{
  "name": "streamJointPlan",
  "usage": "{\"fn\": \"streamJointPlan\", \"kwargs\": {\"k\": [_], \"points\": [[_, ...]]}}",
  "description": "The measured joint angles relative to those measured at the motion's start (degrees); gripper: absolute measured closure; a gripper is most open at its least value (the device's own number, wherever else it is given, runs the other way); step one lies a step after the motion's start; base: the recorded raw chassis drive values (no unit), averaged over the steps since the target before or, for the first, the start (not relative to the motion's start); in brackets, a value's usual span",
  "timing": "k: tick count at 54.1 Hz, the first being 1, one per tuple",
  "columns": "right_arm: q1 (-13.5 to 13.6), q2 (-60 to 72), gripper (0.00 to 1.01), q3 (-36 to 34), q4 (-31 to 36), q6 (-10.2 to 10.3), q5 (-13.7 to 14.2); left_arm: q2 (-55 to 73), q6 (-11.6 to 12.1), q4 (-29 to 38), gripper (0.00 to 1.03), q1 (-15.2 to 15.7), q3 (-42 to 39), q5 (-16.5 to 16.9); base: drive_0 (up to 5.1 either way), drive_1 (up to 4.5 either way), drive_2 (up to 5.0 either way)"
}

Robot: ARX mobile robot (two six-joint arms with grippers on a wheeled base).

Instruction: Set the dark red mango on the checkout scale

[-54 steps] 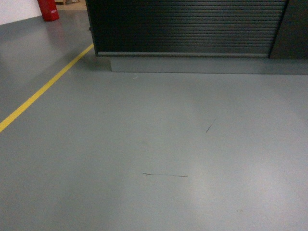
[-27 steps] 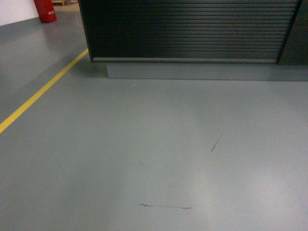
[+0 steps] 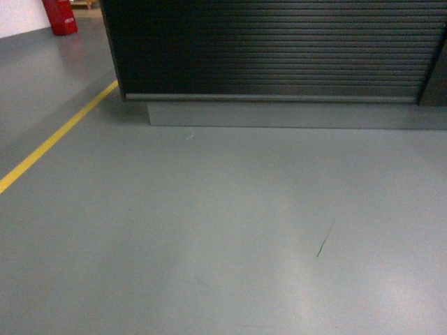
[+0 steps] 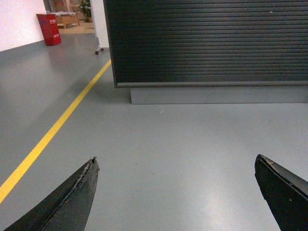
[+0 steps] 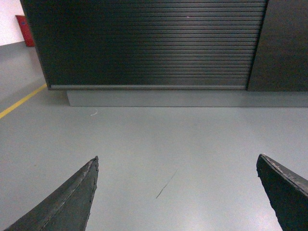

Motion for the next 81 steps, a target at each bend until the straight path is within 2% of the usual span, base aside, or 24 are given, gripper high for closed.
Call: {"fn": "streamJointPlan", "kwargs": {"k": [55, 81], "points": [[0.0, 0.0, 0.03, 0.0, 0.0, 0.0, 0.0, 0.0, 0.0, -0.1, 0.05, 0.0, 0.0, 0.0, 0.0, 4.2, -4.2], [0.0, 0.0, 0.03, 0.0, -0.1, 0.0, 0.0, 0.0, 0.0, -0.1, 0.05, 0.0, 0.0, 0.0, 0.0, 2.08, -2.1]]}}
